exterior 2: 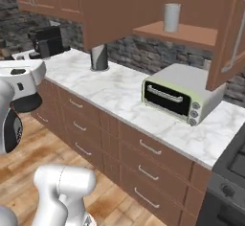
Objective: There is a bowl on the dining counter. Grab a lemon wedge from the fridge and place it in the bowl. Then get the liquor bottle and glass cup from the cabinet and place them next to the bowl.
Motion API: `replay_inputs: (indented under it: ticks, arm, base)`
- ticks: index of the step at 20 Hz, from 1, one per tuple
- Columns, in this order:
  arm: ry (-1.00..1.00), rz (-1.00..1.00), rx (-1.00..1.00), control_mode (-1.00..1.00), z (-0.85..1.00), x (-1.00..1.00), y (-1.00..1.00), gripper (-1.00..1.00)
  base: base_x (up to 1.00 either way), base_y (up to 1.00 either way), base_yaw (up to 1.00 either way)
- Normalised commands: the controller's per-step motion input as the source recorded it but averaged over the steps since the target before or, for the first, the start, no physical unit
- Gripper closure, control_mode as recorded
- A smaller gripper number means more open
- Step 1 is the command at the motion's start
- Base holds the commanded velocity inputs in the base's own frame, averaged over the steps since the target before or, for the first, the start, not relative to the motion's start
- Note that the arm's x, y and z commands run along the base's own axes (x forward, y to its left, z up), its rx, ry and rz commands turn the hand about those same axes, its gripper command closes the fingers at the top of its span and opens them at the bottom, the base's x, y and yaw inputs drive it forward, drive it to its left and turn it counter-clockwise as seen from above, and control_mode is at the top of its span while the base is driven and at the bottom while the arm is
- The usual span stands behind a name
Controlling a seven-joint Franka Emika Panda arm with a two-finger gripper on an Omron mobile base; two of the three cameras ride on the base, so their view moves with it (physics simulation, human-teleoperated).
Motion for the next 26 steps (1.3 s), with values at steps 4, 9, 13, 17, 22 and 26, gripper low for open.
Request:
replay_inputs:
  ticks: [4,9,13,17,22,26]
  arm:
    - [0.0,0.0,0.0,1.0,0.0,0.0,0.0,1.0]
    - [0.0,0.0,0.0,1.0,0.0,0.0,0.0,1.0]
    - [0.0,0.0,0.0,1.0,0.0,0.0,0.0,1.0]
    - [0.0,0.0,0.0,1.0,0.0,0.0,0.0,1.0]
    - [0.0,0.0,0.0,1.0,0.0,0.0,0.0,1.0]
    - [0.0,0.0,0.0,1.0,0.0,0.0,0.0,1.0]
  base:
    - [-0.09,0.34,0.72]
    - [-0.02,0.33,0.76]
    - [0.0,0.31,0.8]
    - [0.0,0.29,0.82]
    - [0.0,0.22,0.84]
    - [0.0,0.04,0.84]
